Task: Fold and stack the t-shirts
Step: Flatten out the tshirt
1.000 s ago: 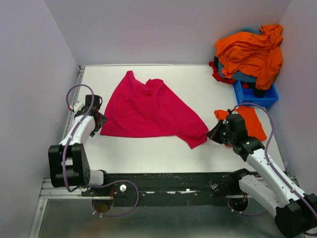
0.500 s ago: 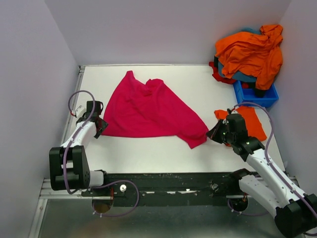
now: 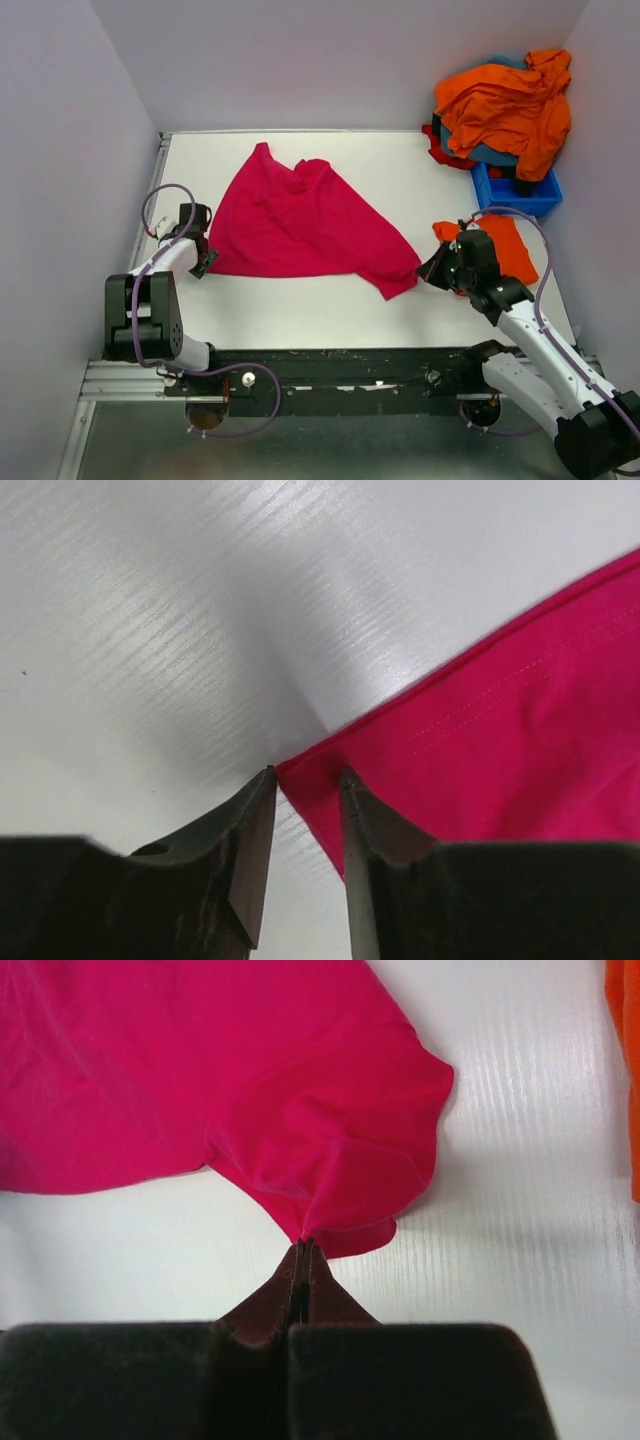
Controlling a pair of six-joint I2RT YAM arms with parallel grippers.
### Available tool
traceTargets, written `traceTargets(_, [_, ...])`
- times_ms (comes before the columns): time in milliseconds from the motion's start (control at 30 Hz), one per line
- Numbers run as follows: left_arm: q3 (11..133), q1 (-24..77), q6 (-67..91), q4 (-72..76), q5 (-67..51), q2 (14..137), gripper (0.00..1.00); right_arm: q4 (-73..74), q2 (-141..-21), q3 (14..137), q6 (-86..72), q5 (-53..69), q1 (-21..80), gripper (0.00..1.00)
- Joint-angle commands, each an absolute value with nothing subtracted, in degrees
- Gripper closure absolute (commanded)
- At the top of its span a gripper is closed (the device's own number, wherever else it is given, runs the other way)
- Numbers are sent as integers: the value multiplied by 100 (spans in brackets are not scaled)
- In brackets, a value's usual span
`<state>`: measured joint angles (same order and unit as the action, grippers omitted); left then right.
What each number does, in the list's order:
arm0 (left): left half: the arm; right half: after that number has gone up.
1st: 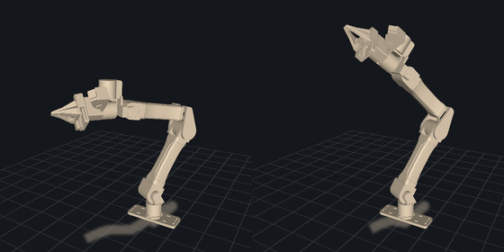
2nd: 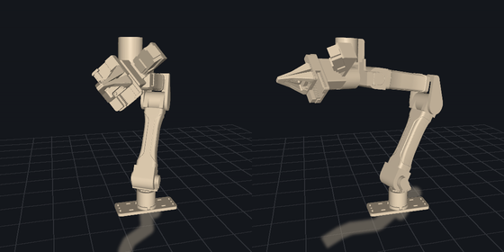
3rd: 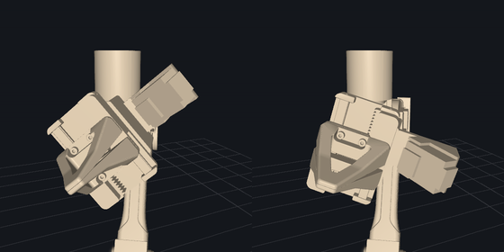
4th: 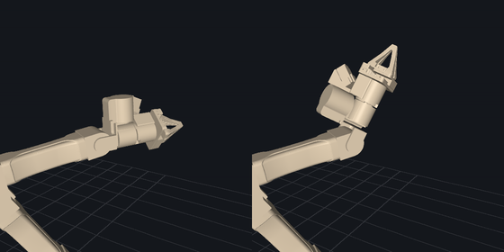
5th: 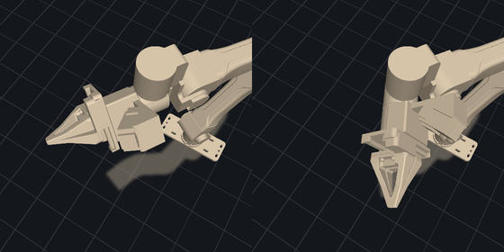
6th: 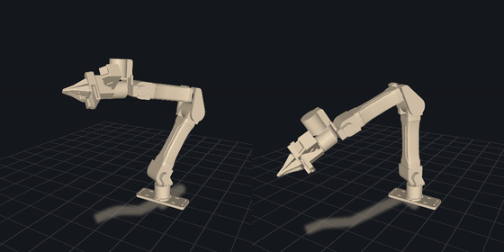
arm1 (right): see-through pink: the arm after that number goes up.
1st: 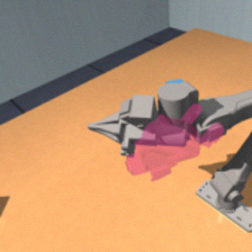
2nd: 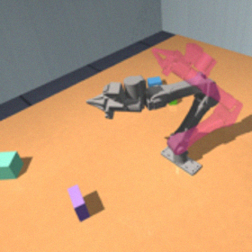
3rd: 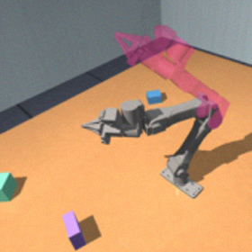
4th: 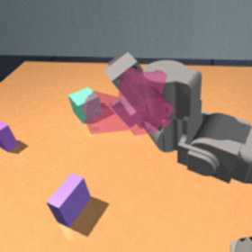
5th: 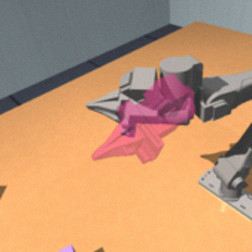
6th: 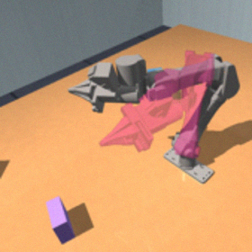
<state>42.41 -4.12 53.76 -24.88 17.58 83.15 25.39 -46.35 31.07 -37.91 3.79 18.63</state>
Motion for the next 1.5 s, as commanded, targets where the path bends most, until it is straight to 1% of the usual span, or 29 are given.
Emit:
traceTargets(0, [4193, -431, 5616, -2523, 2013, 8481, 64, 2505, -4614, 3050, -3727, 352, 1846, 99])
traceTargets(33, [4140, -422, 5625, -2435, 1978, 8481, 74, 2505, -4632, 3050, -3735, 334, 1846, 99])
traceTargets(67, [4087, -431, 5634, -2313, 1908, 8490, 89, 2496, -4649, 3050, -3735, 325, 1846, 99])
traceTargets(100, [4052, -431, 5608, -2225, 1820, 8516, 100, 2461, -4667, 3059, -3735, 325, 1846, 99])
traceTargets(233, [4192, -431, 5546, -2328, 1863, 8429, 100, 2295, -4930, 3172, -3648, 474, 1846, 99])
traceTargets(400, [4482, -431, 5484, -2794, 1925, 7815, 100, 2101, -5579, 3822, -3586, 773, 1846, 99])
traceTargets(600, [5132, -422, 5414, -3322, 1960, 7190, 100, 2074, -6397, 5288, -3559, 1151, 1819, 99])
traceTargets(700, [5658, -431, 5405, -3410, 1864, 7268, 100, 2214, -6757, 6210, -3603, 1055, 1653, 99])
traceTargets(833, [6747, -431, 5388, -3682, 1837, 7751, 100, 2618, -7407, 7686, -3638, 1133, 1232, 99])
traceTargets(933, [7924, -431, 5361, -4112, 1854, 8330, 100, 2987, -8014, 8978, -3735, 1528, 819, 99])
traceTargets(1100, [10243, -510, 5072, -4981, 1785, 9113, 100, 3707, -8744, 11263, -3631, 2196, 387, 99])
traceTargets(1200, [11781, -545, 4843, -5535, 1749, 9439, 100, 3937, -8798, 12406, -3367, 2469, 308, 99])
traceTargets(1233, [12299, -536, 4764, -5633, 1732, 9457, 100, 3929, -8737, 12575, -3253, 2583, 308, 99])
traceTargets(1300, [12498, -536, 4729, -5608, 1740, 9221, 100, 3789, -8430, 12578, -3120, 2785, 299, 99])
traceTargets(1467, [11673, -536, 4641, -4668, 1722, 7755, 100, 3209, -7210, 11779, -2918, 3006, 299, 99])
